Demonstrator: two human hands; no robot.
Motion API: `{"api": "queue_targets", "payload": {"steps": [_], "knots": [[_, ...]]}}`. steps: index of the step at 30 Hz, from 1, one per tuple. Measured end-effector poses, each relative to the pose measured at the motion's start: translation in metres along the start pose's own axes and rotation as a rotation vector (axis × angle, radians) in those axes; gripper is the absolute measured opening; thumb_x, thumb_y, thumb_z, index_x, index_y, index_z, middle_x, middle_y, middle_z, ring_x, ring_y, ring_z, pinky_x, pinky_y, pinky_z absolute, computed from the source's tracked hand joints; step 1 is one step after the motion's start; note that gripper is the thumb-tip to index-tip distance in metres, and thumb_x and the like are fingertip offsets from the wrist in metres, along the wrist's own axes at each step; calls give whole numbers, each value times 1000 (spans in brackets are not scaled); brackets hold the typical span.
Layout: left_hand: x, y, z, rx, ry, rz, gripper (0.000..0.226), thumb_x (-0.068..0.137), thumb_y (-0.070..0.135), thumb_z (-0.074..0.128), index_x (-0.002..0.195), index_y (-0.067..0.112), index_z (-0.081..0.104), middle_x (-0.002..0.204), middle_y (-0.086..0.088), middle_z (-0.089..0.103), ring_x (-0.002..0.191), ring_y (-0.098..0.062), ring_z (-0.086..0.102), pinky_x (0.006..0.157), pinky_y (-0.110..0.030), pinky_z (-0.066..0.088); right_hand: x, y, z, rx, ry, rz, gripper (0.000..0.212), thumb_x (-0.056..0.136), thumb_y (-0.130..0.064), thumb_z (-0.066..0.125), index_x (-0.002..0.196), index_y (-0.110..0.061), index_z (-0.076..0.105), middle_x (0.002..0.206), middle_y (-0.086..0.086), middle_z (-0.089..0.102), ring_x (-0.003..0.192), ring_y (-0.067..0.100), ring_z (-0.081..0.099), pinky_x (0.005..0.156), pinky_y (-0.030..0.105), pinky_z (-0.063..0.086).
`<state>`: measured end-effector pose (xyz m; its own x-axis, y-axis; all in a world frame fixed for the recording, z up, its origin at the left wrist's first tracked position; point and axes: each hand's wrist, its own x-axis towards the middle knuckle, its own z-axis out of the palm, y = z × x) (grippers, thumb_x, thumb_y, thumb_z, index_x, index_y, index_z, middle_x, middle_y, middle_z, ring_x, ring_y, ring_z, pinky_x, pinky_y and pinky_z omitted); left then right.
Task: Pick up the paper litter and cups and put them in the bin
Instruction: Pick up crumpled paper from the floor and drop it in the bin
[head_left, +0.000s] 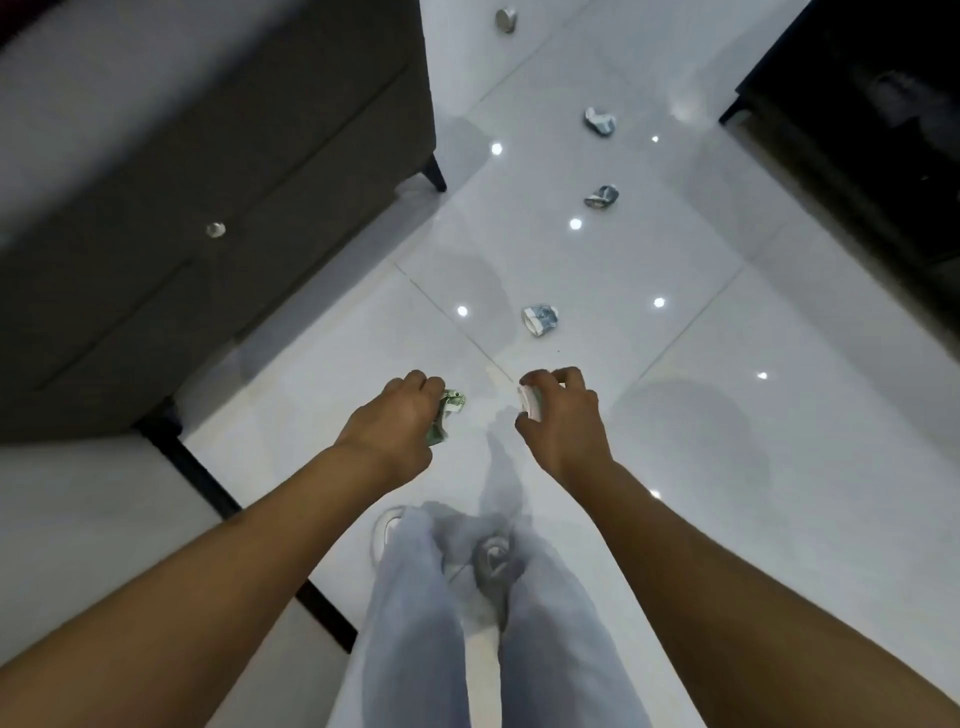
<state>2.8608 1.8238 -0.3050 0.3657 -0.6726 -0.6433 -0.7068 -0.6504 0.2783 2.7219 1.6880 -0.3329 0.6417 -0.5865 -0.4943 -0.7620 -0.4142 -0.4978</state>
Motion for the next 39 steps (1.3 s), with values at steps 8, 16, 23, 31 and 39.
{"api": "queue_targets", "payload": {"steps": [8,16,23,31,39], "knots": [[-75,91,-125,99,54,169,41,79,-1,55,116,12,45,117,-4,43,107,-23,45,68,-33,44,-105,-61,-145,34,133,98,36,87,-8,53,121,-18,56,124,2,43,110,27,40,77,32,45],[-124,151,-180,275,39,418,53,80,1,56,129,12,40,123,-5,42,111,-25,45,74,-33,45,-206,-88,-190,149,347,306,38,89,-11,54,125,-22,55,128,1,42,113,26,40,82,35,48],[-155,245,-168,443,17,697,51,80,3,57,128,13,44,121,-2,44,111,-22,47,82,-36,51,-306,-50,-213,282,608,520,37,89,-9,52,123,-22,55,128,-1,41,111,22,38,80,35,50],[-226,420,-73,636,-65,1037,39,82,5,59,119,11,47,116,-4,45,107,-23,50,77,-36,50,-458,78,-215,407,839,825,36,89,-9,52,122,-22,55,126,0,42,110,23,38,79,36,50],[-316,612,75,750,-160,1238,47,82,6,59,125,12,45,120,-4,44,109,-22,48,78,-36,50,-623,241,-219,477,948,1048,37,89,-12,54,125,-23,55,126,-1,43,111,23,38,81,35,50]]}}
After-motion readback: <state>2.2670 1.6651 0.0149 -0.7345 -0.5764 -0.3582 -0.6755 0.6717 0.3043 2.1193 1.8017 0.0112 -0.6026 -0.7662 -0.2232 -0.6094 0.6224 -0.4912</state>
